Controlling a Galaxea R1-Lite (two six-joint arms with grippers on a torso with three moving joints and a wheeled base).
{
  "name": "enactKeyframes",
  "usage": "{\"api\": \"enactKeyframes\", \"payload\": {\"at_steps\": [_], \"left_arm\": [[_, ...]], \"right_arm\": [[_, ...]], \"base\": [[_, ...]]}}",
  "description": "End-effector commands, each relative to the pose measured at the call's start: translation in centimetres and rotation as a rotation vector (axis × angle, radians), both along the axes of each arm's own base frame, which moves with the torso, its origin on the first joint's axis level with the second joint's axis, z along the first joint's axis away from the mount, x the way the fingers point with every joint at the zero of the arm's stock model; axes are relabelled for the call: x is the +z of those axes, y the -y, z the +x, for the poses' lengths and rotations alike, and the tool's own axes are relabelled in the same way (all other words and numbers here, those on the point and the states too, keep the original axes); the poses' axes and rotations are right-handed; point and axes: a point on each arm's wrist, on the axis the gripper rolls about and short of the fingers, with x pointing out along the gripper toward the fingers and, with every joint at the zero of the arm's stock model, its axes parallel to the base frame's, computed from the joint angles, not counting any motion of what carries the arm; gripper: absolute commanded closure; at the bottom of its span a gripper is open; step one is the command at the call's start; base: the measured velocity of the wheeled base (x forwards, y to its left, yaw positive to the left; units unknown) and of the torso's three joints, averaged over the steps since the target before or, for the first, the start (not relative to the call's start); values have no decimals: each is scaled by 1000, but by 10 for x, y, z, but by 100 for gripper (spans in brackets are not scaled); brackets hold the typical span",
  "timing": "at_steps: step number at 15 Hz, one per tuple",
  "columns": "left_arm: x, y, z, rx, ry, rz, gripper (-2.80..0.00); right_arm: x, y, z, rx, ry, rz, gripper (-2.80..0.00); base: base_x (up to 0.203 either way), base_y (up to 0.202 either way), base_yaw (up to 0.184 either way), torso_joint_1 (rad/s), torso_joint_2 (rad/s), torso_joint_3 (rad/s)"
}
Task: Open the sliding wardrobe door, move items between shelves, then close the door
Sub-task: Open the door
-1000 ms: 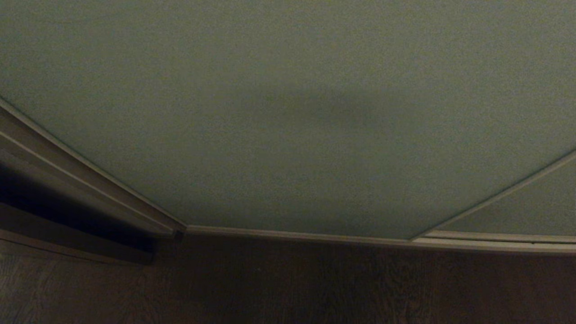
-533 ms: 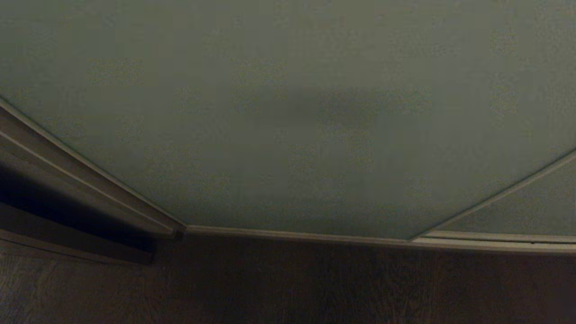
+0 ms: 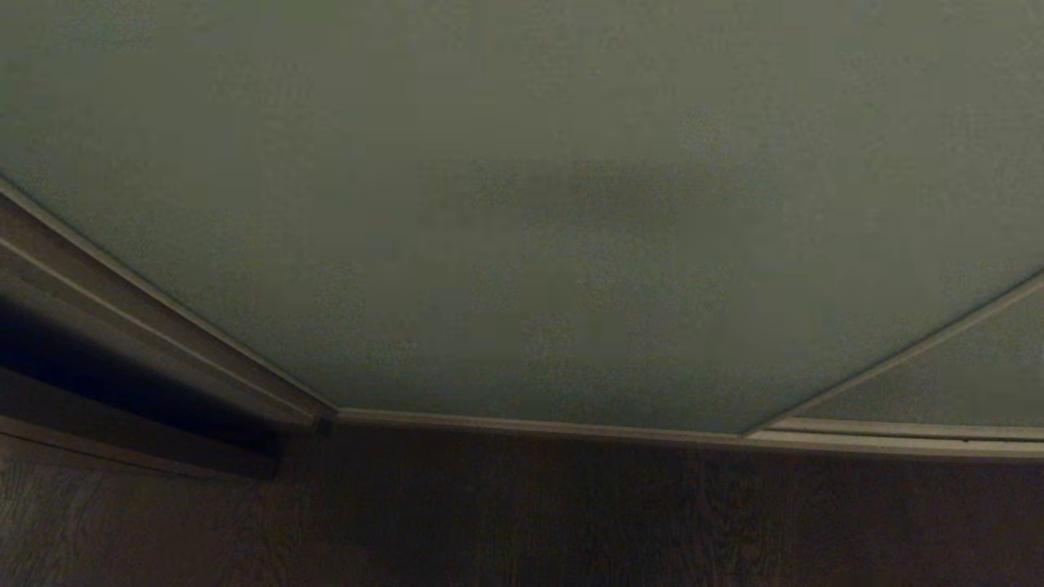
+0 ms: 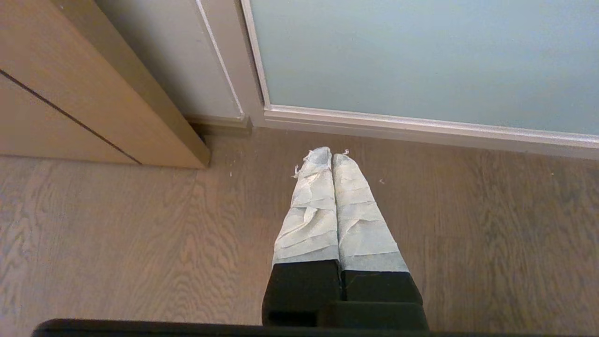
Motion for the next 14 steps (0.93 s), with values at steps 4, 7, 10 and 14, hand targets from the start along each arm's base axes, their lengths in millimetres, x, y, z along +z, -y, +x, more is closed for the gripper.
{"api": "enactKeyframes", "payload": {"at_steps": [4,7,10,14], "left_arm": [[0,0,0,-3,-1,46,0],[-1,0,0,-3,1,34,0],[0,0,0,-2,3,18,0],[0,0,0,0,2,18,0]], "right_arm": [[0,0,0,1,-1,-1,0],[0,0,0,1,-1,-1,0],[0,0,0,1,-1,-1,0],[0,0,0,1,-1,-1,0]], "base": [[0,0,0,0,0,0],[0,0,0,0,0,0],[0,0,0,0,0,0],[0,0,0,0,0,0]]}}
